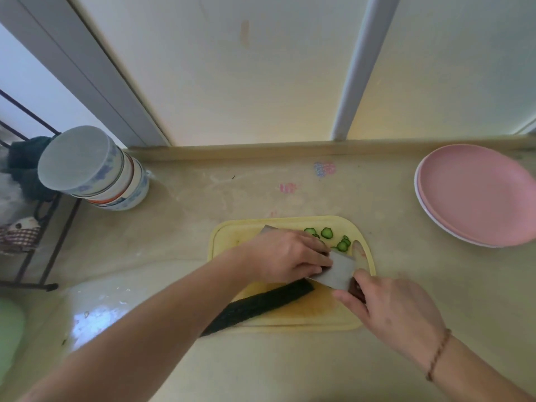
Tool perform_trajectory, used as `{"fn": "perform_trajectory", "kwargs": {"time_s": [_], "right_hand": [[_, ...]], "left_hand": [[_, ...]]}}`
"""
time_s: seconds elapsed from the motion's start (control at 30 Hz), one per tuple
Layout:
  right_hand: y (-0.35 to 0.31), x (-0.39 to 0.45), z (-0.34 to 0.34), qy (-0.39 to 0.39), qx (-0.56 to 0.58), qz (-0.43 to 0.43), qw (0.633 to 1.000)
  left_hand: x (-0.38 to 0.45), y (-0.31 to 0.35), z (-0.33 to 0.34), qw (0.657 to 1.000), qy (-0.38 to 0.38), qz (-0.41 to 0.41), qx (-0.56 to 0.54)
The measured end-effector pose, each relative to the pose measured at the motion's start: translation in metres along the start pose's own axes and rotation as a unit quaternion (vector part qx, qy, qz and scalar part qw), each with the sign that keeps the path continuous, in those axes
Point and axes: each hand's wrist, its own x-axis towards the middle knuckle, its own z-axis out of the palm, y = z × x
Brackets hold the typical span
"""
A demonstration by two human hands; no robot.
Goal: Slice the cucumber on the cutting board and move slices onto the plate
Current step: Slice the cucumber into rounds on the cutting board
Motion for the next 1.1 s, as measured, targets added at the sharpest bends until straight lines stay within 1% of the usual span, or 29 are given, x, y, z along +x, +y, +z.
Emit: {"fn": "perform_trajectory", "kwargs": {"time_s": [0.1, 0.23, 0.33, 0.43, 0.53, 0.6, 0.73, 0.77, 0.83, 0.9, 0.93, 0.97, 1.0, 1.03, 1.07, 1.1], "right_hand": [[0.002, -0.005, 0.003, 0.008, 0.019, 0.003, 1.000], [0.005, -0.016, -0.001, -0.004, 0.012, 0.047, 0.999], [0.013, -0.030, 0.001, 0.004, -0.005, 0.031, 0.999], [0.020, -0.041, 0.000, 0.008, -0.014, 0.048, 0.999], [0.028, -0.053, 0.002, 0.019, -0.021, 0.042, 0.999], [0.033, -0.060, 0.001, 0.022, -0.016, 0.040, 0.999], [0.041, -0.075, -0.001, 0.033, 0.002, 0.046, 0.998], [0.043, -0.078, -0.003, 0.022, 0.008, 0.051, 0.998], [0.049, -0.085, -0.007, -0.032, 0.035, 0.082, 0.996], [0.050, -0.090, -0.019, -0.109, 0.105, 0.148, 0.977], [0.051, -0.092, -0.021, -0.106, 0.152, 0.177, 0.967], [0.052, -0.094, -0.021, -0.083, 0.195, 0.194, 0.958], [0.053, -0.095, -0.021, -0.087, 0.260, 0.214, 0.937], [0.053, -0.093, -0.023, -0.104, 0.313, 0.228, 0.916], [0.052, -0.090, -0.024, -0.119, 0.357, 0.233, 0.897], [0.049, -0.086, -0.027, -0.133, 0.396, 0.231, 0.879]], "left_hand": [[0.007, -0.011, 0.002, 0.999, -0.009, 0.006, -0.041], [0.016, -0.022, 0.008, 0.997, 0.001, -0.013, -0.075], [0.024, -0.020, 0.014, 0.996, 0.013, -0.011, -0.085], [0.032, -0.012, 0.017, 0.994, 0.022, 0.000, -0.104], [0.034, -0.015, 0.021, 0.996, 0.032, 0.018, -0.079], [0.032, -0.022, 0.024, 0.998, 0.039, 0.005, -0.053], [0.026, -0.032, 0.030, 0.997, 0.059, -0.020, -0.038], [0.025, -0.034, 0.032, 0.997, 0.070, -0.024, -0.032], [0.023, -0.035, 0.037, 0.995, 0.094, -0.040, -0.016], [0.020, -0.032, 0.038, 0.988, 0.138, -0.074, -0.001], [0.017, -0.029, 0.037, 0.979, 0.174, -0.110, -0.008], [0.012, -0.023, 0.035, 0.964, 0.215, -0.158, -0.026], [0.005, -0.016, 0.034, 0.944, 0.251, -0.208, -0.041], [-0.003, -0.007, 0.036, 0.928, 0.275, -0.246, -0.046], [-0.012, 0.004, 0.040, 0.920, 0.286, -0.267, -0.040], [-0.022, 0.016, 0.044, 0.919, 0.284, -0.273, -0.026]]}}
